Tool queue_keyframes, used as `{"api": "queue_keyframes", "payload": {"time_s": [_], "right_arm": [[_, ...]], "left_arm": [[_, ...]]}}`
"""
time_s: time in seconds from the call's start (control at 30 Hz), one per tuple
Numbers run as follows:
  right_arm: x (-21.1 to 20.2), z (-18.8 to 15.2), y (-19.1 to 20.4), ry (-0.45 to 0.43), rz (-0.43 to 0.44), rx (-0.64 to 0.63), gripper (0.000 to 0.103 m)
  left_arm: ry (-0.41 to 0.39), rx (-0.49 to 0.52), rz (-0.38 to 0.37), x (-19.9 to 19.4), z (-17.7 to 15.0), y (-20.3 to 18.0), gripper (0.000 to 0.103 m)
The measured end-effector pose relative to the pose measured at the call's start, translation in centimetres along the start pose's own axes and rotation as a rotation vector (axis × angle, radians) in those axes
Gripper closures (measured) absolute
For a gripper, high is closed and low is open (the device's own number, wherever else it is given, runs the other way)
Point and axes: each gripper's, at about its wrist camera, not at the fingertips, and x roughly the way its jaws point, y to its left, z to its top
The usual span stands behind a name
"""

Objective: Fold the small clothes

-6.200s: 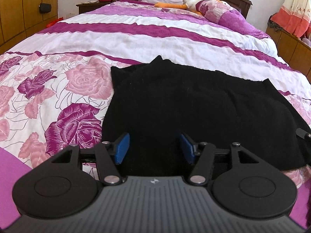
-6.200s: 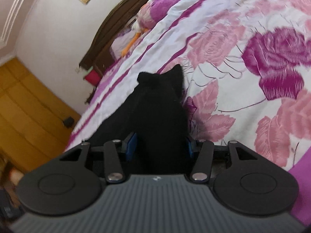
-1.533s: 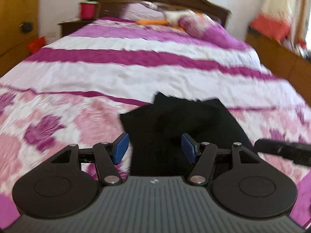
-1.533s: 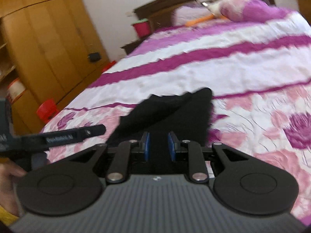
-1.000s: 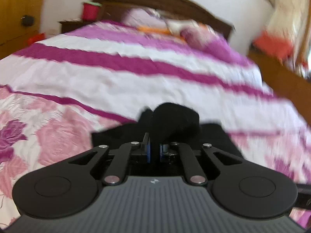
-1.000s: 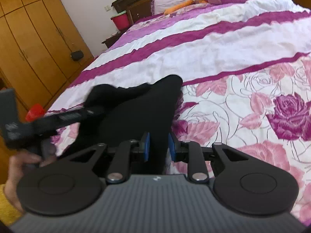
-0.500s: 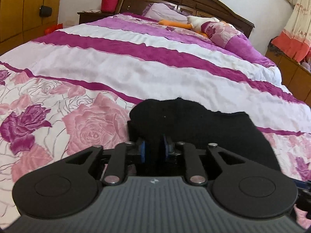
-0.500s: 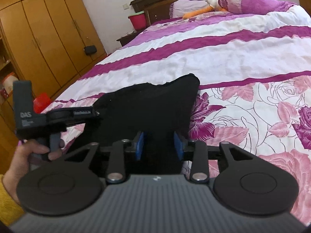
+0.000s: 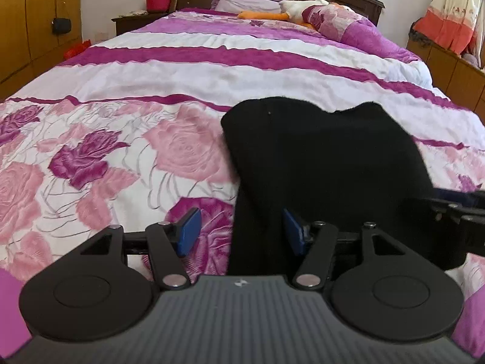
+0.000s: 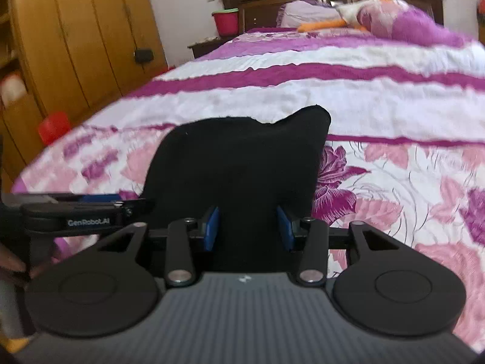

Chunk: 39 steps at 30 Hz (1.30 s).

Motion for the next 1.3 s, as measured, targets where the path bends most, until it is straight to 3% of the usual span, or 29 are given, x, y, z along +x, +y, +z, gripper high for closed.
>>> {"api": "queue_keyframes", "payload": {"time_s": [0.07,0.2,0.3,0.43,0.67,0.7,0.73,0.77,0.83,0.93,1.1,1.3], "right_arm": [[-0.4,0.0,-0.3,0.0,0.0,0.003,0.058],[-3.1,-0.2,-2.8,-0.012,0.067,0.106,0.058],[-5.1,-1.3,-3.6,-0.013,0.058,0.078,0.058],[-6.1,-2.9,-3.3,0.039,0.071,0.004,0.058],[-4.0,-4.3,-2.0,0.065,0.037,-0.035,0.059],[-3.4,-4.4,-1.9,0.065,0.024,-0.034,0.06],[-2.8,-4.4,-1.7,0.063,0.004,-0.037,0.075],[-2.7,-4.4,-1.5,0.052,-0.006,-0.033,0.085],[-3.9,-4.1,-1.2,-0.011,0.008,0.0,0.086],[-5.6,-3.9,-0.1,-0.069,-0.035,-0.095,0.087],[-3.2,-5.6,-1.2,0.066,-0.072,-0.09,0.087],[-3.2,-5.7,-1.5,0.085,-0.045,-0.088,0.084]], "left_arm": [[-0.002,-0.03,-0.012,-0.9,0.0,0.4,0.038],[-0.025,-0.101,-0.108,-3.4,0.1,1.1,0.038],[-0.019,-0.143,-0.169,-4.2,-0.2,1.3,0.038],[0.023,-0.16,-0.148,-3.4,-1.3,0.7,0.037],[0.065,-0.221,-0.195,-2.3,-2.4,0.0,0.038],[0.07,-0.241,-0.198,-2.1,-2.4,0.0,0.05],[0.069,-0.254,-0.195,-2.0,-2.4,0.0,0.071],[0.059,-0.255,-0.189,-2.3,-2.3,0.0,0.075],[0.032,-0.24,-0.165,-3.1,-2.0,0.1,0.08],[0.024,-0.218,-0.13,-3.4,-2.2,0.2,0.08],[0.031,-0.173,-0.129,-3.0,-3.3,0.1,0.078],[0.014,-0.129,-0.129,-4.1,-3.2,0.0,0.067]]}}
